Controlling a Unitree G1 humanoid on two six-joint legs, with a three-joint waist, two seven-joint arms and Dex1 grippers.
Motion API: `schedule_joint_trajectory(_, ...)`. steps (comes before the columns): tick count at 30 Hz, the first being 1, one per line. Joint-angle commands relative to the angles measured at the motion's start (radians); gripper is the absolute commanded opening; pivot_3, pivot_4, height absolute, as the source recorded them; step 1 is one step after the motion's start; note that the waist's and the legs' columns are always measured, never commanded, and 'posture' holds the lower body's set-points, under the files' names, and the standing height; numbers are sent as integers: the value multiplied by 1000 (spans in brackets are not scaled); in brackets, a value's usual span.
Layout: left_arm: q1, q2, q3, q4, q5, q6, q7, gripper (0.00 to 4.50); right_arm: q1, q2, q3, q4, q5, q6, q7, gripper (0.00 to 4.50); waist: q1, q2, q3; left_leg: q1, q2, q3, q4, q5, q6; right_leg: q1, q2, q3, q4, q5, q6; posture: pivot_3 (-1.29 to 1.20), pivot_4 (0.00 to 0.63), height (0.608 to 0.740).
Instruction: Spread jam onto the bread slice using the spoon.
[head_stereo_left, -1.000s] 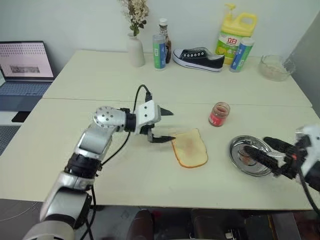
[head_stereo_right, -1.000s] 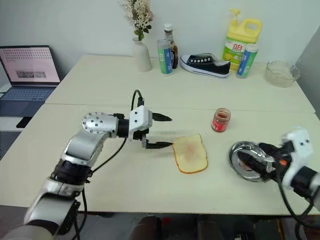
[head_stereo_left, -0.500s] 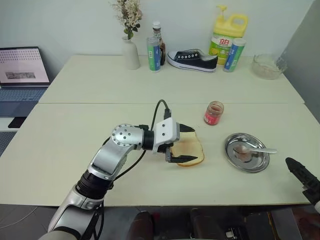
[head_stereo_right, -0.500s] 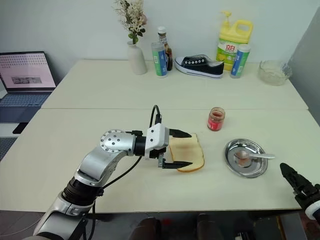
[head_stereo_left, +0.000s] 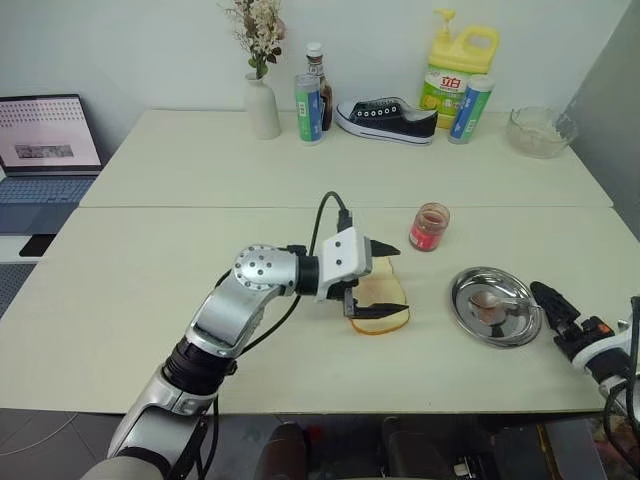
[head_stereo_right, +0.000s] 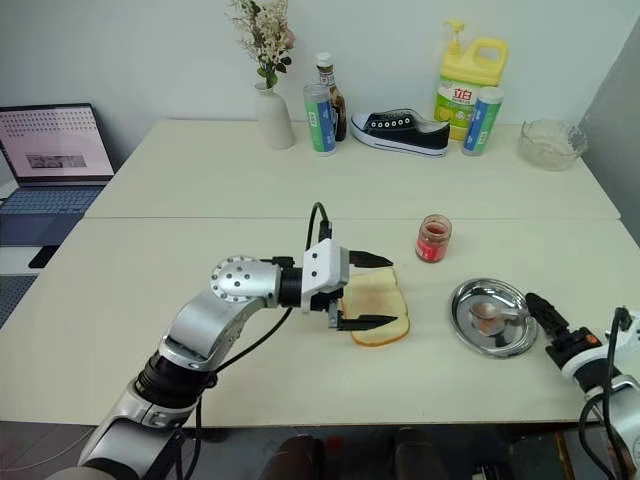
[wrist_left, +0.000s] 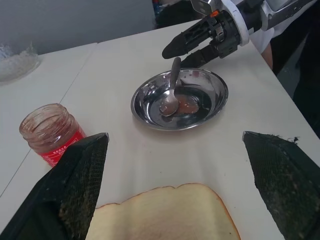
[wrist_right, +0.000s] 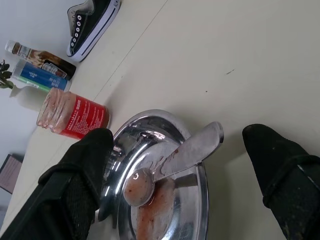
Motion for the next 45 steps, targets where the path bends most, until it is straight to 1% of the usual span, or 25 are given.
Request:
schedule_joint_trajectory(1, -1, 7, 18, -48, -7, 8, 16, 4482, -24, -8, -13, 12, 15, -2, 13, 4500, 0, 0, 0, 0, 0, 0, 0, 0, 0, 0, 0, 0, 0, 0, 0, 0, 150, 740)
schedule_joint_trajectory(7, -8, 13, 22, -48, -7, 9, 24, 4482, -66, 0, 8, 43, 4, 3, 24, 4500, -2, 0, 0, 0, 0, 0, 0, 0, 0, 0, 0, 0, 0, 0, 1, 0, 150, 740)
schedule_joint_trajectory(12, -7, 20, 24, -52, -9, 9, 27, 4482, -65, 6, 9, 45, 2, 0, 31, 4500, -2, 0, 0, 0, 0, 0, 0, 0, 0, 0, 0, 0, 0, 0, 1, 0, 150, 740)
schedule_joint_trajectory(15, -3, 22, 24, -56, -8, 9, 27, 4500, -58, 16, -1, 39, 2, -10, 22, 3893, -2, 0, 0, 0, 0, 0, 0, 0, 0, 0, 0, 0, 0, 0, 1, 0, 150, 740)
schedule_joint_trajectory(23, -12, 18, 20, -47, -9, 4, 25, 4500, -47, 28, -14, 30, 1, -26, 14, 1135, -2, 0, 0, 0, 0, 0, 0, 0, 0, 0, 0, 0, 0, 0, 1, 0, 150, 740)
schedule_joint_trajectory(25, -15, 17, 19, -46, -10, 3, 23, 4500, -43, 29, -17, 30, -2, -33, 13, 314, -2, 0, 0, 0, 0, 0, 0, 0, 0, 0, 0, 0, 0, 0, 1, 0, 150, 740)
schedule_joint_trajectory(26, -15, 17, 19, -45, -10, 2, 23, 4500, -40, 30, -18, 30, -2, -36, 13, 45, -2, 0, 0, 0, 0, 0, 0, 0, 0, 0, 0, 0, 0, 0, 1, 0, 150, 740)
schedule_joint_trajectory(45, -17, 17, 21, -38, -7, -9, 25, 4500, -33, 40, 10, 22, -35, -53, 16, 45, -1, 0, 0, 1, 0, 0, 0, 0, 0, 1, 0, 0, 0, 0, 1, 0, 150, 740)
